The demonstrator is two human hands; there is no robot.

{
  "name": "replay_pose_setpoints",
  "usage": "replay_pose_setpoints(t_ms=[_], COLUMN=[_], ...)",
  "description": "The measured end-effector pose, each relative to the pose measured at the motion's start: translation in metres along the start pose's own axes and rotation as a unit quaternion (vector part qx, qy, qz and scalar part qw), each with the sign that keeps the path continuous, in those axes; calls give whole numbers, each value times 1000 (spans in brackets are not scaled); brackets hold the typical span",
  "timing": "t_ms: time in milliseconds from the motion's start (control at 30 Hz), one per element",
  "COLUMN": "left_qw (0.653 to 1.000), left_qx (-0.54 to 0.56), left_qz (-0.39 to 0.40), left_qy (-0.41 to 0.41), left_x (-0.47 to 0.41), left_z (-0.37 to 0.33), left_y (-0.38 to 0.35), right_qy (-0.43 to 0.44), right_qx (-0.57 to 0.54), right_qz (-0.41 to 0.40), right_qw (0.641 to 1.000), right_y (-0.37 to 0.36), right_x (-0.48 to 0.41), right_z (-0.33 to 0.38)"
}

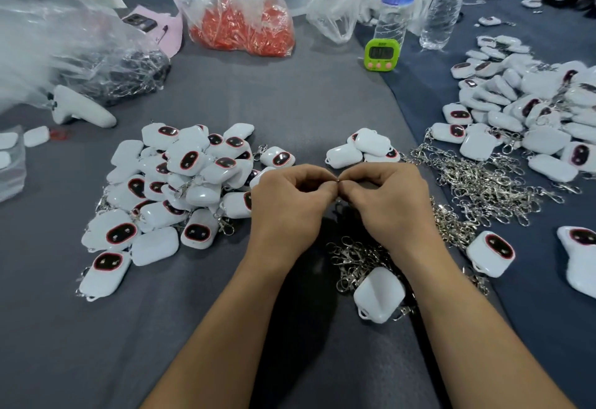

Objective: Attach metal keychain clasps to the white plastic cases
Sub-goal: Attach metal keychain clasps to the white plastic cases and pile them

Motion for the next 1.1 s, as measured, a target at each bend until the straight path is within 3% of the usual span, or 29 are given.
replay_pose_setpoints(t_ms=[167, 433, 933, 1033, 1100], left_qw=[996, 990, 998, 999, 999], left_qx=[80, 115, 6, 8, -43], left_qz=[32, 37, 65, 40, -21], left_qy=[35, 68, 1, -3, -23], left_x=[-1, 1, 5, 6, 6], left_z=[3, 3, -8, -10, -11], left_y=[0, 2, 4, 5, 12], right_qy=[-8, -24, -35, -40, -42], right_qx=[-49, -102, -145, -189, -211], right_qz=[16, 31, 102, 99, 87], right_qw=[999, 994, 984, 976, 973], right_y=[-3, -5, -5, -3, 1], right_x=[-3, -6, -2, -1, -3], right_z=[-4, -7, -7, -7, -10])
Point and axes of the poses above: each hand's wrist, its own x-axis away from the middle knuckle, its own y-axis out of the back of the hand, z = x × y, the point moved 5 cm from there along -x, towards the middle knuckle, and after that the axes turned 9 degrees about z, right-handed, at the moved point
